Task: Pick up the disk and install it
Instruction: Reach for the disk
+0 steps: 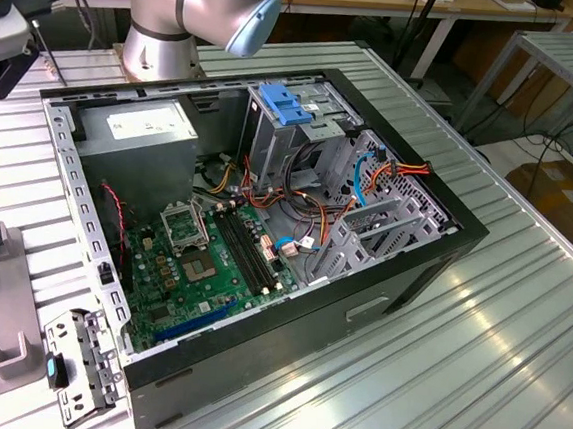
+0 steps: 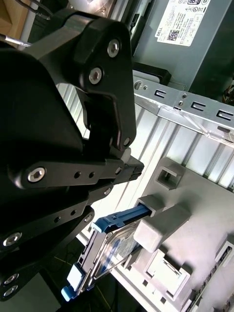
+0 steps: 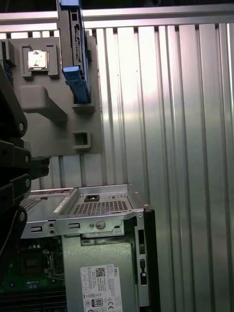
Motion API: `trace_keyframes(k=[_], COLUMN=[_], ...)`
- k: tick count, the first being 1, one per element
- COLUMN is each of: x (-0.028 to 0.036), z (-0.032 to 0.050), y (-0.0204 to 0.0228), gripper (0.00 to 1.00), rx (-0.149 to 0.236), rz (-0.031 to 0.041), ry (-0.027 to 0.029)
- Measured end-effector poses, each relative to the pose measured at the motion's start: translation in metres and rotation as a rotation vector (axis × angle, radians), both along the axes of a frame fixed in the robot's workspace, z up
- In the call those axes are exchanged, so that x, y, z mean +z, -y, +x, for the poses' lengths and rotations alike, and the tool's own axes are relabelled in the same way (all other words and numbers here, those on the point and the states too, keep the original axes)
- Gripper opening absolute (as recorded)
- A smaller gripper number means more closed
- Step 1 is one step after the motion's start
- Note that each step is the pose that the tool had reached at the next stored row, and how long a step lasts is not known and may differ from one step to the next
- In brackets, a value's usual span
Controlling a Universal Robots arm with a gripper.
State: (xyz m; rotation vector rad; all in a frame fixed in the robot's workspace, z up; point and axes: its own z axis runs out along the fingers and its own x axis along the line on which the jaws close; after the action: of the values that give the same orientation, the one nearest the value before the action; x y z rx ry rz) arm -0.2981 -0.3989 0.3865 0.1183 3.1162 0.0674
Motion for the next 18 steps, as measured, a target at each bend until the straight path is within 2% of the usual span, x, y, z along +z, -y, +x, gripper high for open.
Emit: trace_keyframes(k=[10,11,12,13,18], x=[-0.0001,-0.0002,-0.0004,-0.0003,-0.0005], z=[-0.0064,-0.0084,-0.0278,-0.0337,-0.0342], y=[0.0,0.0,-0.001,-0.0036,-0.0036], gripper=[0.11,0.11,0.11,0.11,0.11], rx=[0.0,0.0,0.0,0.0,0.0], rz=[0.0,0.0001,0.0001,0.0001,0.0002], ry=[0.0001,0.0001,0.0001,-0.0001,-0.0027])
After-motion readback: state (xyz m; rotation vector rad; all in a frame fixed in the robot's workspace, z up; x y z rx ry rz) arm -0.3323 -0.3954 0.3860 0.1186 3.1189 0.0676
